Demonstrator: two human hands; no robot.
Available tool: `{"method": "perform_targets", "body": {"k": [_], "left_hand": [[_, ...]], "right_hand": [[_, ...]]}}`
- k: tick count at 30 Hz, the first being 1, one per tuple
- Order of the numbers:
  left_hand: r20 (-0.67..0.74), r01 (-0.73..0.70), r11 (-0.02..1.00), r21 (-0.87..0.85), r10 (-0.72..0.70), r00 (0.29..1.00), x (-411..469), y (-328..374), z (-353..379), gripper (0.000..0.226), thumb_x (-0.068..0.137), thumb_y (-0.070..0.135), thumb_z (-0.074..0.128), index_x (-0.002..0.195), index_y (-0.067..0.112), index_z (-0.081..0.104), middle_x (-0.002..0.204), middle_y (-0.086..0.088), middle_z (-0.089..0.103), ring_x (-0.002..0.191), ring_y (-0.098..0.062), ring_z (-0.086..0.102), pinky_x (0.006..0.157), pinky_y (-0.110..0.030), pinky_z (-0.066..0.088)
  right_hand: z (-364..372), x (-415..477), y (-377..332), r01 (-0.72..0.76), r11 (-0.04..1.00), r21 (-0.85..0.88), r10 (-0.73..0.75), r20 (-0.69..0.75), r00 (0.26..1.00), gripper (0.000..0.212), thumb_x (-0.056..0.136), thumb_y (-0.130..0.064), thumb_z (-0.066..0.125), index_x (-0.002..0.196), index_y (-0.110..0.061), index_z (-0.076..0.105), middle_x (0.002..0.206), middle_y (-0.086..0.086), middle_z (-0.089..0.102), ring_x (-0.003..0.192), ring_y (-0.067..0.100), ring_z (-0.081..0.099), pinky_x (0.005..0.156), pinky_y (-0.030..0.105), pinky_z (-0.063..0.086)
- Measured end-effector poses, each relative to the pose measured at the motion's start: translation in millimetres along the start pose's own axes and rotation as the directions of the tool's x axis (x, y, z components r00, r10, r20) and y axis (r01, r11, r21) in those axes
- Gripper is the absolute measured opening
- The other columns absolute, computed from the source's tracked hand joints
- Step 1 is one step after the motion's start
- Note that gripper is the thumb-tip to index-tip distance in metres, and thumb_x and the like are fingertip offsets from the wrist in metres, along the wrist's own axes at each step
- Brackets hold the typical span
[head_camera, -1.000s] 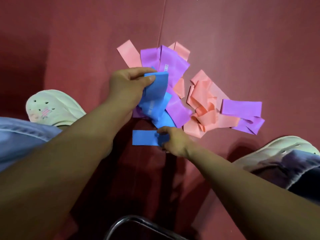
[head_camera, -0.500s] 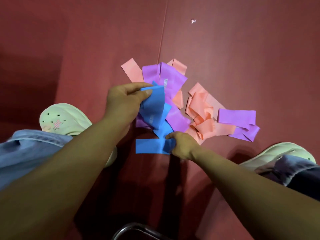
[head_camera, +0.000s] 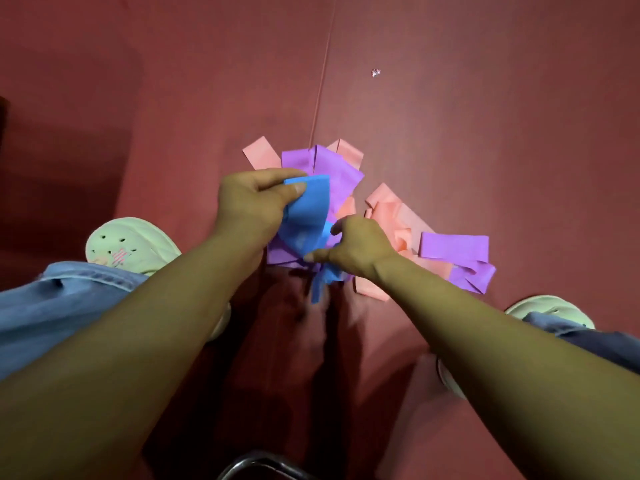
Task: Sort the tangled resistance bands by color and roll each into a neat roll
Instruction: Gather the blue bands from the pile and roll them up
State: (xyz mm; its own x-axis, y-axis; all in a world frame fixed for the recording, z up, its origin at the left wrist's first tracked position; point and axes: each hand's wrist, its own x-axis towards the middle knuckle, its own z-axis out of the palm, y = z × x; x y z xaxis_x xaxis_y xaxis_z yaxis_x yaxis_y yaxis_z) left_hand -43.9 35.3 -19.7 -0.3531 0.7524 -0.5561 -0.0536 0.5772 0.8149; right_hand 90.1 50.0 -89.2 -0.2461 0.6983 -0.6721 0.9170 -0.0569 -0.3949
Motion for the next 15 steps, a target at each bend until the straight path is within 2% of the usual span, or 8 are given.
{"method": "perform_targets", "body": {"k": [2,5,7,9,12,15], "left_hand": [[-0.003,-0.031,0.999,-0.012,0.031,1.0,-11.0,19.4,2.7,0.029,0.086,-0.004,0.063,0.108,0.014,0.065,0.099,-0.014,0.066,0.089,-0.023,0.058,0.098,-0.048,0.049],[-0.004,-0.085,0.996,-0.027,0.085,0.996,-26.7,48.5,5.0,0.027,0.085,-0.004,0.064,0.105,0.014,0.067,0.097,-0.012,0.067,0.088,-0.02,0.058,0.096,-0.044,0.05],[-0.016,-0.098,0.994,-0.043,0.097,0.995,-36.4,66.6,5.6,0.024,0.085,-0.002,0.065,0.102,0.014,0.068,0.096,-0.012,0.068,0.087,-0.019,0.058,0.094,-0.043,0.05],[-0.042,-0.114,0.991,-0.064,0.111,0.993,-44.5,82.0,6.6,0.024,0.085,-0.001,0.066,0.101,0.016,0.069,0.095,-0.011,0.068,0.086,-0.019,0.058,0.093,-0.042,0.051],[-0.1,-0.103,0.99,-0.1,0.093,0.991,-54.0,94.8,11.1,0.021,0.084,0.002,0.068,0.1,0.015,0.071,0.096,-0.013,0.069,0.087,-0.021,0.061,0.094,-0.045,0.052],[-0.114,-0.05,0.989,-0.141,0.034,0.993,-63.1,102.4,23.4,0.015,0.084,0.003,0.069,0.093,0.015,0.072,0.097,-0.014,0.071,0.087,-0.023,0.064,0.091,-0.046,0.055]], "right_hand": [[-28.1,-9.0,-11.9,0.002,0.997,-0.073,-0.003,-0.014,1.0,0.05,0.072,-0.045,0.077,0.099,-0.006,0.063,0.107,0.011,0.067,0.094,0.029,0.058,0.073,0.032,0.044],[-72.1,-32.1,-28.4,0.019,0.997,-0.08,-0.023,-0.05,0.998,0.027,0.075,-0.026,0.075,0.097,-0.01,0.071,0.102,0.012,0.07,0.094,0.029,0.064,0.076,0.032,0.05],[-100.3,-51.8,-34.4,0.023,1.0,0.016,-0.021,-0.128,0.992,0.018,0.075,-0.017,0.072,0.092,-0.015,0.07,0.097,0.012,0.071,0.09,0.029,0.065,0.074,0.03,0.05],[-125.2,-72.4,-39.1,0.043,0.99,0.132,-0.012,-0.23,0.973,0.029,0.077,-0.017,0.071,0.105,-0.02,0.065,0.096,0.009,0.069,0.087,0.026,0.061,0.072,0.027,0.045],[-152.1,-102.3,-39.7,0.134,0.956,0.26,0.007,-0.478,0.878,0.04,0.078,-0.024,0.073,0.116,-0.021,0.062,0.082,0.0,0.059,0.08,0.019,0.053,0.071,0.026,0.04],[-168.0,-127.9,-41.1,0.218,0.954,0.206,-0.021,-0.678,0.734,0.025,0.077,-0.024,0.069,0.102,-0.028,0.067,0.079,-0.008,0.062,0.075,0.015,0.053,0.065,0.026,0.037]]}}
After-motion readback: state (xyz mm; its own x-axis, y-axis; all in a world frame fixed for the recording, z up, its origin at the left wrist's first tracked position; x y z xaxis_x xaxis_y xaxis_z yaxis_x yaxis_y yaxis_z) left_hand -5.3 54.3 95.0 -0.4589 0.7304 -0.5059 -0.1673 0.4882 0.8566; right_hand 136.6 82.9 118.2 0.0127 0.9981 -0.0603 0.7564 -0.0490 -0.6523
